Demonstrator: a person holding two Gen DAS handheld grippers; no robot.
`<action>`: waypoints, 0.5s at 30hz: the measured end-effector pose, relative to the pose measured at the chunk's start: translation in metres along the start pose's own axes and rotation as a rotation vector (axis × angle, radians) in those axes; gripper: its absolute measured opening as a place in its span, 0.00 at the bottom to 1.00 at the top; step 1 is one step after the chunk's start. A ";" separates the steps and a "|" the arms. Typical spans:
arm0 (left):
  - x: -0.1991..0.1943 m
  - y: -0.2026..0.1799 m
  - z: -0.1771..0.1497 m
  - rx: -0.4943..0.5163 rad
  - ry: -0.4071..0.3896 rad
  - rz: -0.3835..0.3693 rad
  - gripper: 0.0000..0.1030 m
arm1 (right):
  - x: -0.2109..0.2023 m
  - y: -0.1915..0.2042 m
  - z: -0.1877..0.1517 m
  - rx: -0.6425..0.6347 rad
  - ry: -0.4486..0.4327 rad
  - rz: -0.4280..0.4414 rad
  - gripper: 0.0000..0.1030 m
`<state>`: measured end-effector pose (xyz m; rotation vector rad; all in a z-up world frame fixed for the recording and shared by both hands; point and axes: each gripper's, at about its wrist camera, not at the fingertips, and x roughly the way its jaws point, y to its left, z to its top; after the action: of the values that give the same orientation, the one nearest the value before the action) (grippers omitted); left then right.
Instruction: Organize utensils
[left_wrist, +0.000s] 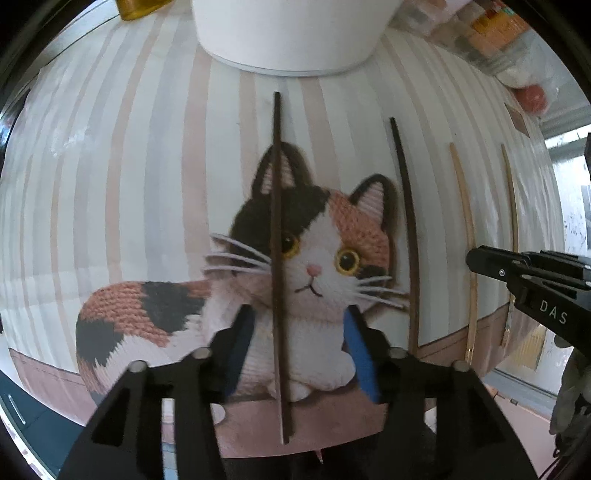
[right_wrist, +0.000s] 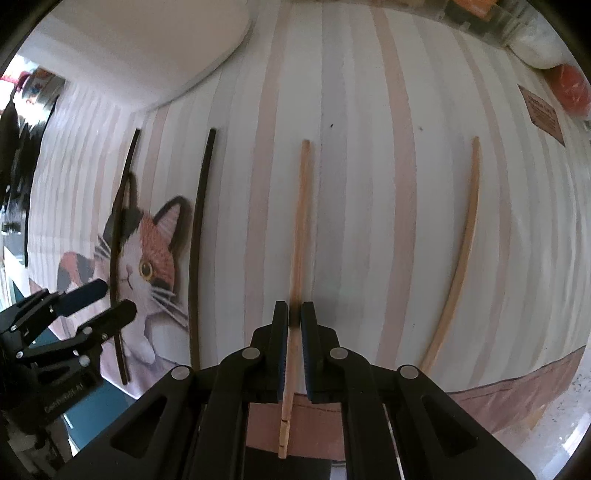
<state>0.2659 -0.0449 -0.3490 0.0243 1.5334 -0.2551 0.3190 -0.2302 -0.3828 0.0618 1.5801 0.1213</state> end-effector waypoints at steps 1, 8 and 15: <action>0.000 -0.003 -0.001 0.005 -0.004 0.012 0.48 | 0.000 0.001 0.001 -0.002 -0.001 -0.004 0.08; 0.000 -0.014 -0.005 0.023 -0.044 0.070 0.30 | 0.006 0.007 0.004 0.016 -0.008 -0.003 0.08; -0.004 -0.002 -0.003 -0.003 -0.064 0.082 0.04 | 0.011 0.007 -0.010 0.016 -0.025 -0.004 0.07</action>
<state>0.2626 -0.0461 -0.3453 0.0761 1.4652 -0.1865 0.3085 -0.2224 -0.3930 0.0730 1.5565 0.1043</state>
